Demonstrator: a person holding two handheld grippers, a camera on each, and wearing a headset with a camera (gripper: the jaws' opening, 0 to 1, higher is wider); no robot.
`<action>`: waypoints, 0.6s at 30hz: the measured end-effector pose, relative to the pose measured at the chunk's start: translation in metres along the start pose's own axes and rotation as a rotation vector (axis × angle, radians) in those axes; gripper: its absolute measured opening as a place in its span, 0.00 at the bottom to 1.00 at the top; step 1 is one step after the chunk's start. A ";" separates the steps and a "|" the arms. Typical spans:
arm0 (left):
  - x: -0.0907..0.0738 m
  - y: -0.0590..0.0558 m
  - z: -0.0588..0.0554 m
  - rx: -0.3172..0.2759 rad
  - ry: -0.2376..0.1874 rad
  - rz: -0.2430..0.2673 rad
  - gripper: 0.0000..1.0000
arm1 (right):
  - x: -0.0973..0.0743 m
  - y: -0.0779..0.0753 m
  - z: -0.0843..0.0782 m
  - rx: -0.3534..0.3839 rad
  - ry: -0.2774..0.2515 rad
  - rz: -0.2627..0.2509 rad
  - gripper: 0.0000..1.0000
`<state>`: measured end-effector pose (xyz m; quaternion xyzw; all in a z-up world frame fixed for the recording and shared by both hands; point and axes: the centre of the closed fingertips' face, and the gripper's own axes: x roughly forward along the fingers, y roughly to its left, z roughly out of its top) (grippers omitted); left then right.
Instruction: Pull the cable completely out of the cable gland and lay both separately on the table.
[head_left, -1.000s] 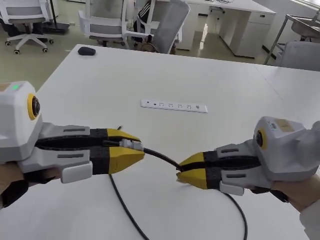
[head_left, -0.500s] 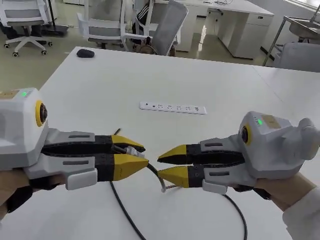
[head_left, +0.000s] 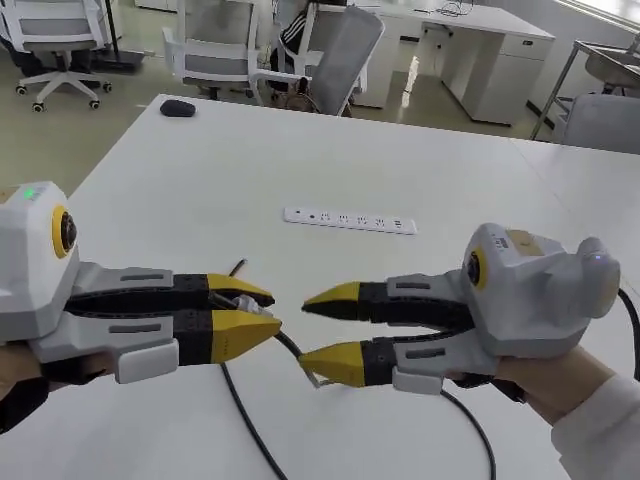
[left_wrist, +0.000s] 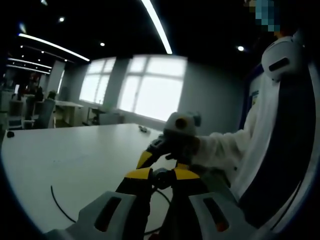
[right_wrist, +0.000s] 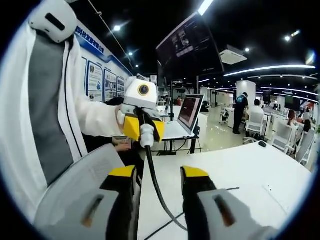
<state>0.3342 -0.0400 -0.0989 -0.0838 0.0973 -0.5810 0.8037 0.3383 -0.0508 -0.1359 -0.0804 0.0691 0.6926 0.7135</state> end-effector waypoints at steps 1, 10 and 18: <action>0.000 0.000 0.000 -0.001 0.000 -0.001 0.17 | 0.002 0.001 -0.001 -0.014 0.011 0.010 0.35; -0.008 0.009 0.000 -0.004 -0.007 0.027 0.17 | 0.026 0.002 -0.017 -0.052 0.058 0.058 0.03; -0.034 0.025 0.004 -0.021 -0.053 0.098 0.17 | 0.040 -0.017 -0.069 -0.053 0.245 0.003 0.03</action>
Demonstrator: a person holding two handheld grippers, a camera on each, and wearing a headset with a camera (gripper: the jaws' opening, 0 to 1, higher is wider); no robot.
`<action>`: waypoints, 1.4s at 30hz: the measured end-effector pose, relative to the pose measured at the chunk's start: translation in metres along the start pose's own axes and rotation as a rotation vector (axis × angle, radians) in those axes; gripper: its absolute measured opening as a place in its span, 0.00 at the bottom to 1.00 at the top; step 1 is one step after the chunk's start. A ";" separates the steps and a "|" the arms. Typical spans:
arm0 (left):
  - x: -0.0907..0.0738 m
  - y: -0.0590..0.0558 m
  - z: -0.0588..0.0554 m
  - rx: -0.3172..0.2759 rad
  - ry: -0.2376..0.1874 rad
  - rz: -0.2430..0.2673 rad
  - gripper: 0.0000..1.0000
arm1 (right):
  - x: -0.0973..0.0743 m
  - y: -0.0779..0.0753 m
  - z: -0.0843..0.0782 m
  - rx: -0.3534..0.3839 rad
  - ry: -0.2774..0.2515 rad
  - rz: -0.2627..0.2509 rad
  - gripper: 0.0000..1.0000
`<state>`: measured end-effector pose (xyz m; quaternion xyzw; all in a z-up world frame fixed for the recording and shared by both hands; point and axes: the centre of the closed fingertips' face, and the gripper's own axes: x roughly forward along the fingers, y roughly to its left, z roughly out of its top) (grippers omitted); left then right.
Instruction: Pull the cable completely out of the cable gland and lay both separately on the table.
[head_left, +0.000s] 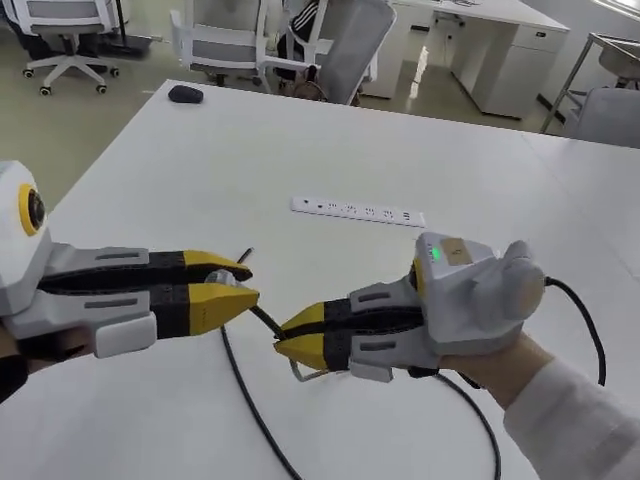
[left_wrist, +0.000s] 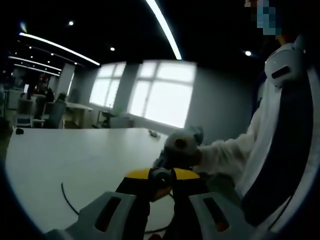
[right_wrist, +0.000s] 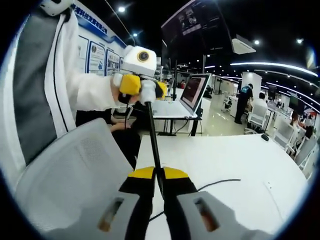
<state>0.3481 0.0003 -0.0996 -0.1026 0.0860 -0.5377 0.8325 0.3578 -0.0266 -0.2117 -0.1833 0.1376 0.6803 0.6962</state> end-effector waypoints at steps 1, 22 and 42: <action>-0.004 0.003 -0.001 -0.001 0.002 0.013 0.17 | 0.004 -0.001 -0.007 -0.010 0.030 0.000 0.03; -0.049 0.056 -0.051 -0.105 0.047 0.233 0.17 | 0.116 0.009 -0.135 0.049 0.412 0.086 0.04; 0.006 0.118 -0.163 -0.059 0.254 0.215 0.17 | 0.093 0.017 -0.137 0.250 0.287 0.014 0.09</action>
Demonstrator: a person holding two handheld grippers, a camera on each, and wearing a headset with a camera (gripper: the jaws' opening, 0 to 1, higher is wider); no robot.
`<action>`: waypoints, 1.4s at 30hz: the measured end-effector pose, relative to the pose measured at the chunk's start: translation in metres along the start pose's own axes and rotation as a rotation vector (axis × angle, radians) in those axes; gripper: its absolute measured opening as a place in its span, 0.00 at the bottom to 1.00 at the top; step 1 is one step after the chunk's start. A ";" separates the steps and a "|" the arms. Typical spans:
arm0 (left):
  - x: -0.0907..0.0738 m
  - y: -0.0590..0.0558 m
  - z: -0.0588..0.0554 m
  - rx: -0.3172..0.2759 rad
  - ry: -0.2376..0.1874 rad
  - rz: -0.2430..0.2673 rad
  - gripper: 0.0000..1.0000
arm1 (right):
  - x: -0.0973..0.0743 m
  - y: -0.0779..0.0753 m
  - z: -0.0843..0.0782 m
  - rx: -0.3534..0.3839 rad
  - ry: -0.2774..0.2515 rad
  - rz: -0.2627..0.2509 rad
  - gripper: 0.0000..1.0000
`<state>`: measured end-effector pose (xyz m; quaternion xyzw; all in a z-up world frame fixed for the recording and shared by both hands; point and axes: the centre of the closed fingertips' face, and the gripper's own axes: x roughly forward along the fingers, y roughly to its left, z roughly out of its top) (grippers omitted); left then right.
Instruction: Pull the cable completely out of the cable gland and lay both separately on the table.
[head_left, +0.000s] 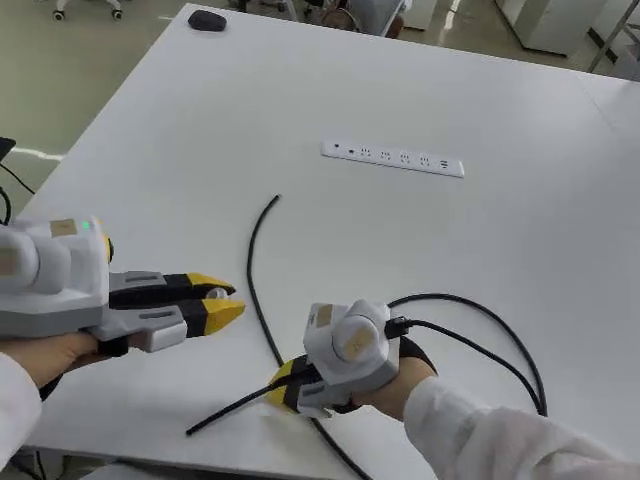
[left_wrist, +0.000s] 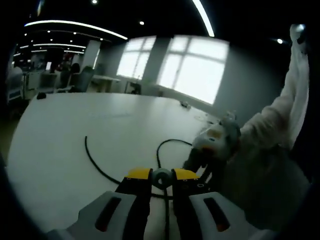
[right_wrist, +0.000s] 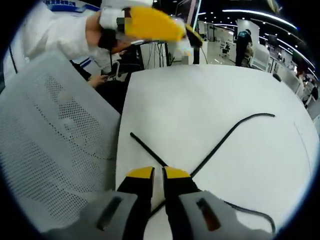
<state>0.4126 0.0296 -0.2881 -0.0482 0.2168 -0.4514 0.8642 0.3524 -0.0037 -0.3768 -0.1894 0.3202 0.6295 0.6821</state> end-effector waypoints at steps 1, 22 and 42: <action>0.008 0.003 -0.008 -0.007 0.006 -0.005 0.17 | -0.010 0.003 0.002 0.027 -0.029 -0.003 0.13; 0.050 0.022 -0.095 0.122 0.255 0.011 0.17 | -0.163 0.008 -0.011 0.155 -0.181 -0.379 0.28; -0.031 -0.007 -0.007 0.099 0.168 0.113 0.49 | -0.211 0.003 -0.040 0.240 -0.145 -0.436 0.55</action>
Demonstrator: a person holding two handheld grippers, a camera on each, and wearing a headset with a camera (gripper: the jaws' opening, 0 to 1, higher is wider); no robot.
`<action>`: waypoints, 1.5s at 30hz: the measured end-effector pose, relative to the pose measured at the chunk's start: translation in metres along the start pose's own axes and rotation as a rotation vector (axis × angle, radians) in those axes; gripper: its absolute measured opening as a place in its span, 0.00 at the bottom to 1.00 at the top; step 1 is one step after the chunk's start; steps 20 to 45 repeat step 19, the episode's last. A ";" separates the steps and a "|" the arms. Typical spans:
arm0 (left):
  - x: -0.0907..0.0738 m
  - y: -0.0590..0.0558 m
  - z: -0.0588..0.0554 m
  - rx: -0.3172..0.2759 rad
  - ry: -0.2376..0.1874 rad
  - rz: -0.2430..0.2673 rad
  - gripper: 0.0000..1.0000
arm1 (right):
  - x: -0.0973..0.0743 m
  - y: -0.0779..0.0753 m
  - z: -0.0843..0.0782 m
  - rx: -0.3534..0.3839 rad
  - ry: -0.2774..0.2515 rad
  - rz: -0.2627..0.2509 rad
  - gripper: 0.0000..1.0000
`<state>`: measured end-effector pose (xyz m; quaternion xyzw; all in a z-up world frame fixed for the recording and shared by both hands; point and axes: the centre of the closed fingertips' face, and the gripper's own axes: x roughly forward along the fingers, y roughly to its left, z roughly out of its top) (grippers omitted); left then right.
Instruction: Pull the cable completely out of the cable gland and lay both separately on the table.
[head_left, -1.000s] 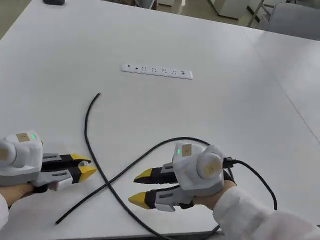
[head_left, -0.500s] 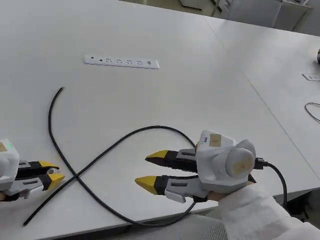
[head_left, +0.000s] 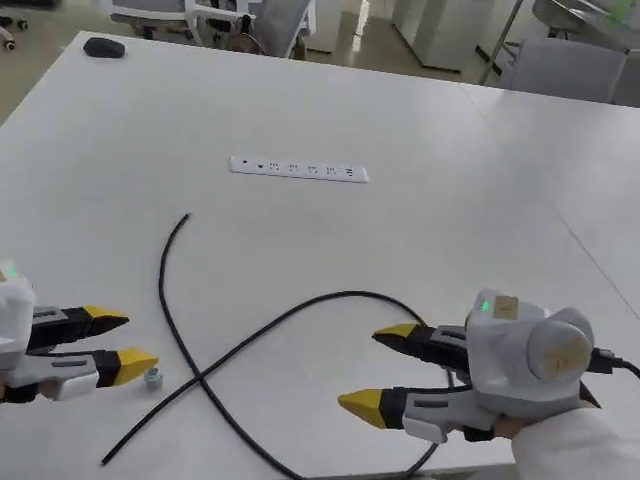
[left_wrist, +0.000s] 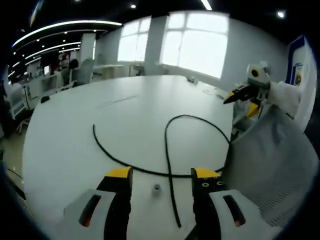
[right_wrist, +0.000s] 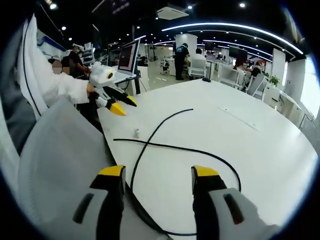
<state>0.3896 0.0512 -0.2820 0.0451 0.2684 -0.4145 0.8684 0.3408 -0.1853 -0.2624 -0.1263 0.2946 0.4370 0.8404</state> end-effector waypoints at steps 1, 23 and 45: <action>-0.014 -0.003 0.004 0.015 0.011 0.017 0.51 | -0.006 -0.005 -0.006 0.026 0.015 -0.010 0.59; -0.086 -0.014 0.006 -0.137 0.064 0.176 0.80 | -0.053 -0.034 -0.081 0.261 0.169 -0.138 0.73; -0.086 -0.014 0.006 -0.137 0.064 0.176 0.80 | -0.053 -0.034 -0.081 0.261 0.169 -0.138 0.73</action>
